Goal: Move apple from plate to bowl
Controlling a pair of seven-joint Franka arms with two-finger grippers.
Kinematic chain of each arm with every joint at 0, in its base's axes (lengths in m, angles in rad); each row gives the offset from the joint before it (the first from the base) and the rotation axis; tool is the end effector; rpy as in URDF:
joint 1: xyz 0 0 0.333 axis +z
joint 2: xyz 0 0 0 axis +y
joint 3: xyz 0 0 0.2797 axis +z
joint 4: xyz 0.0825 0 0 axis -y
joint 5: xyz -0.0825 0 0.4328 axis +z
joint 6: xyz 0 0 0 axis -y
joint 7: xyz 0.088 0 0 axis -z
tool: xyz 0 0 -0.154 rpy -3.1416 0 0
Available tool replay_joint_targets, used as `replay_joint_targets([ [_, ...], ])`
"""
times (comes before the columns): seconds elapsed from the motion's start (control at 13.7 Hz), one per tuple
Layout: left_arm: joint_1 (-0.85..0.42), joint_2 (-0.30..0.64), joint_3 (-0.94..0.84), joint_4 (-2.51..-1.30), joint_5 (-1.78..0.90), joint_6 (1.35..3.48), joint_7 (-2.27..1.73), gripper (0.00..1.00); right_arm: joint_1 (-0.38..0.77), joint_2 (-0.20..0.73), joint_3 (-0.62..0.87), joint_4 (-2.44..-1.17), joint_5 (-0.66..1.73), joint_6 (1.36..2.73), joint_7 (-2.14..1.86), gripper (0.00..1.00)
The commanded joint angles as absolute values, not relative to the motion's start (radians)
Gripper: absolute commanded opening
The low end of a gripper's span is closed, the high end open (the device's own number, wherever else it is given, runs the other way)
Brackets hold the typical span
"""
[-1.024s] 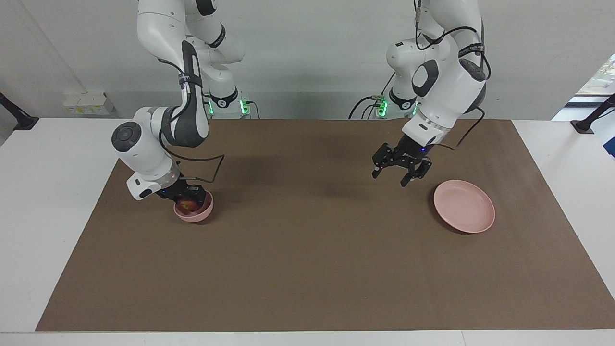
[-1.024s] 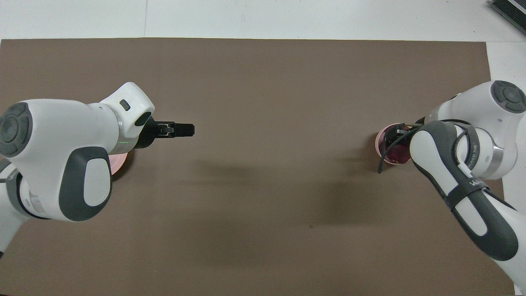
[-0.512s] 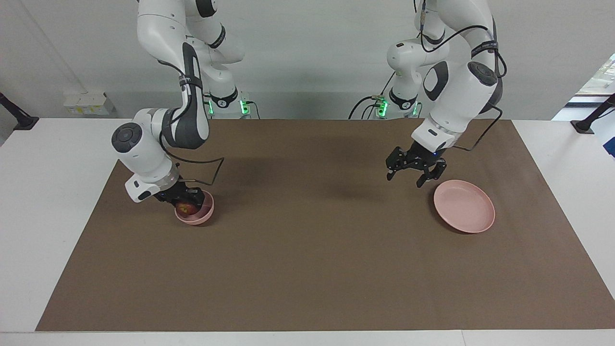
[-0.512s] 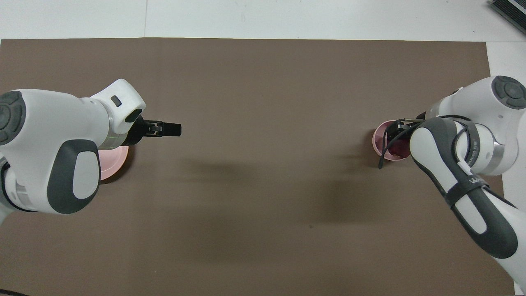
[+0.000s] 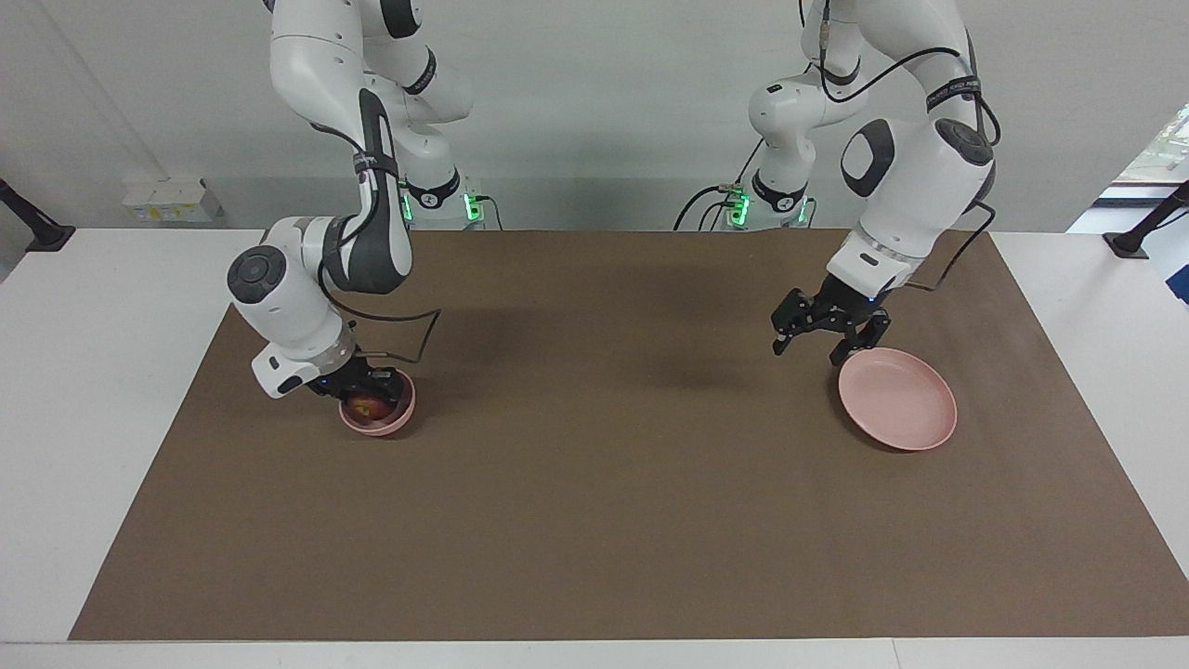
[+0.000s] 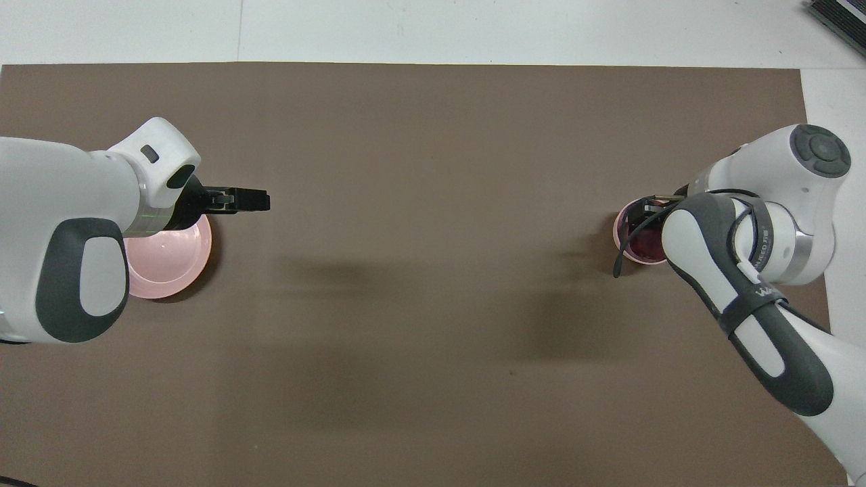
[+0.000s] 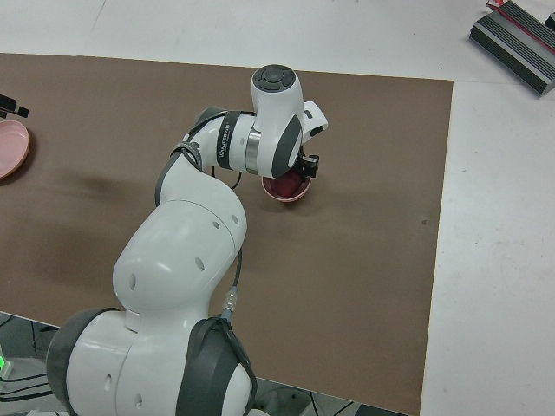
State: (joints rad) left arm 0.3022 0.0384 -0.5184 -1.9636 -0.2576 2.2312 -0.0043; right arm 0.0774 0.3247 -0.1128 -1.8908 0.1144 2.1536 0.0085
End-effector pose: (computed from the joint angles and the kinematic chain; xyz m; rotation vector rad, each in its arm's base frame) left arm 0.6238 -0.1536 0.3790 2.8612 -0.1067 0.2945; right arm 0.6416 -0.0139 0.2199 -3.0778 0.1616 0.0896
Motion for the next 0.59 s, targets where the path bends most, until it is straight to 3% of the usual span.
replay_joint_targets([
  [0.0,0.319,0.032,-0.526,-1.945,-0.235,2.198,-0.017,1.0,0.075,0.333,-0.107,-1.879,0.094,2.171,0.034,0.87],
  [0.07,0.319,0.032,-0.526,-1.945,-0.235,2.198,-0.017,1.0,0.075,0.334,-0.107,-1.876,0.094,2.171,0.034,1.0],
  [0.51,0.321,0.034,-0.525,-1.939,-0.235,2.197,-0.017,1.0,0.077,0.287,-0.112,-1.807,0.077,2.117,0.032,1.0],
])
